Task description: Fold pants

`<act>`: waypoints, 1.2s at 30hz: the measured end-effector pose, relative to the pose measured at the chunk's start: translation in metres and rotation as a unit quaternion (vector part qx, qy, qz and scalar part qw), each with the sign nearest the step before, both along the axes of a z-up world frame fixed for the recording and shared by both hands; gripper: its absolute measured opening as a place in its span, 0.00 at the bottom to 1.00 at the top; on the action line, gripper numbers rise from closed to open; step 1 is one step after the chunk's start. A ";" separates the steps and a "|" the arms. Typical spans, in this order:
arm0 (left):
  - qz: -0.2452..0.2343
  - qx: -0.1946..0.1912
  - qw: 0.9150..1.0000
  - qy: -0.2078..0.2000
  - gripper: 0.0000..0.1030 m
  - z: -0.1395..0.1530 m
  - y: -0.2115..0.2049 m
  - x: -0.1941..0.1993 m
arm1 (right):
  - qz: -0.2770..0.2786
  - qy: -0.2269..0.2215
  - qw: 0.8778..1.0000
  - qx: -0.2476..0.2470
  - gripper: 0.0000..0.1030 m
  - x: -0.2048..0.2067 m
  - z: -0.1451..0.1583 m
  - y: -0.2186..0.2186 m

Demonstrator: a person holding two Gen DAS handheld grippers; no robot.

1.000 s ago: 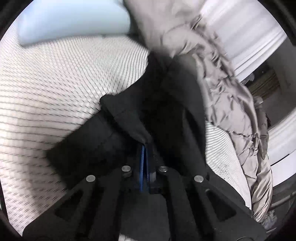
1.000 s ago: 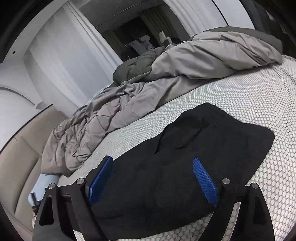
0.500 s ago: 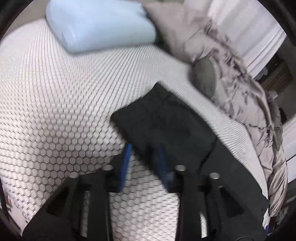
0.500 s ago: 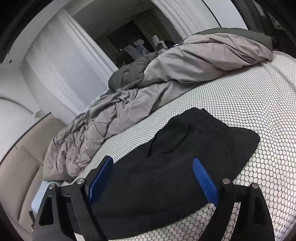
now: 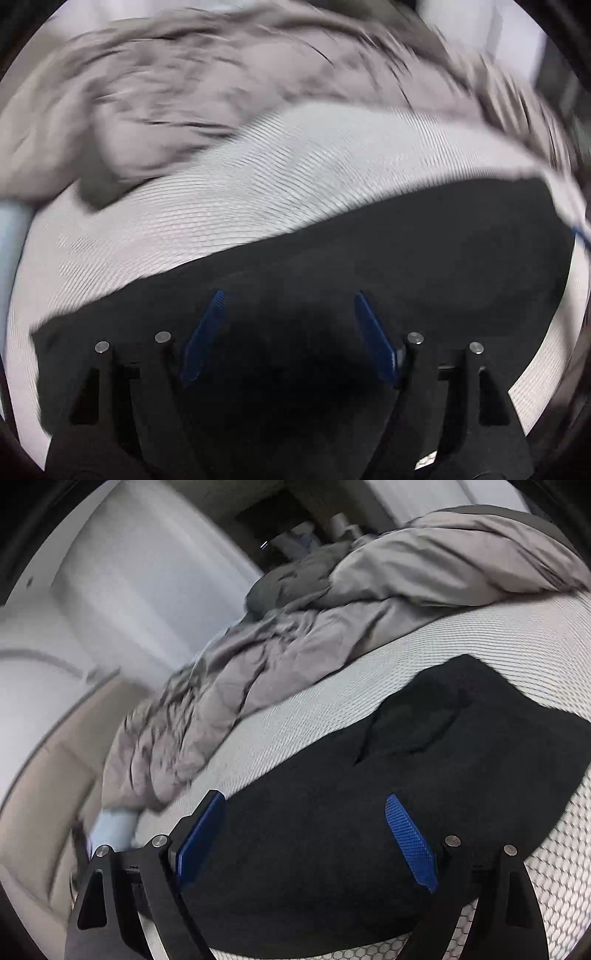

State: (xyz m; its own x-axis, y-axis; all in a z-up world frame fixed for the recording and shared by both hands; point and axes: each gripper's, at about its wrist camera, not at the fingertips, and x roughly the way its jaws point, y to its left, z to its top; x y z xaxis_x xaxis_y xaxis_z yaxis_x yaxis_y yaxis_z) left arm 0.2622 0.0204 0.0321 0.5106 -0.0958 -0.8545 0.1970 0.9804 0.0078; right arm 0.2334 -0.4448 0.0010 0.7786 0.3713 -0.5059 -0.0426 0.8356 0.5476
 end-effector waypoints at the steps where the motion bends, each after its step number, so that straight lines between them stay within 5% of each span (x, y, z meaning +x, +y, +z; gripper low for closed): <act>1: -0.026 0.018 0.999 0.010 0.68 -0.004 -0.012 0.017 | 0.019 0.008 1.000 -0.018 0.87 0.004 0.000 0.007; 4: -0.082 0.059 0.994 0.038 0.68 -0.020 -0.025 0.035 | 0.070 0.031 0.993 -0.087 0.87 0.014 -0.007 0.033; 7: -0.119 0.101 0.985 0.073 0.67 -0.040 -0.033 0.049 | 0.091 0.043 0.990 -0.101 0.87 0.020 -0.017 0.045; 10: -0.147 0.112 0.979 0.088 0.25 -0.054 -0.045 0.054 | 0.093 0.053 0.989 -0.106 0.87 0.027 -0.023 0.046; 11: -0.158 0.113 0.977 0.087 0.00 -0.054 -0.054 0.052 | 0.087 0.055 0.989 -0.105 0.87 0.029 -0.023 0.044; 14: -0.166 0.155 0.973 0.051 0.00 -0.049 -0.069 0.048 | 0.063 0.064 0.992 -0.086 0.87 0.036 -0.025 0.030; 18: -0.126 0.140 0.982 0.002 0.00 -0.024 -0.064 0.051 | 0.030 0.069 0.995 -0.066 0.87 0.037 -0.024 0.011; 22: -0.172 0.098 0.979 0.055 0.03 -0.028 -0.062 0.054 | 0.015 0.071 0.995 -0.065 0.87 0.032 -0.022 0.001; 27: -0.217 0.137 0.965 0.048 0.50 -0.040 -0.084 0.052 | 0.007 0.067 0.995 -0.072 0.87 0.024 -0.018 -0.003; 31: -0.238 0.127 0.961 0.062 0.45 -0.050 -0.100 0.062 | 0.002 0.066 0.995 -0.070 0.87 0.022 -0.019 -0.004; 33: -0.255 0.104 0.958 0.080 0.12 -0.053 -0.104 0.067 | -0.001 0.067 0.995 -0.068 0.87 0.021 -0.019 -0.005; 36: -0.294 0.124 0.945 0.068 0.03 -0.059 -0.113 0.066 | -0.005 0.069 0.996 -0.063 0.87 0.022 -0.021 -0.007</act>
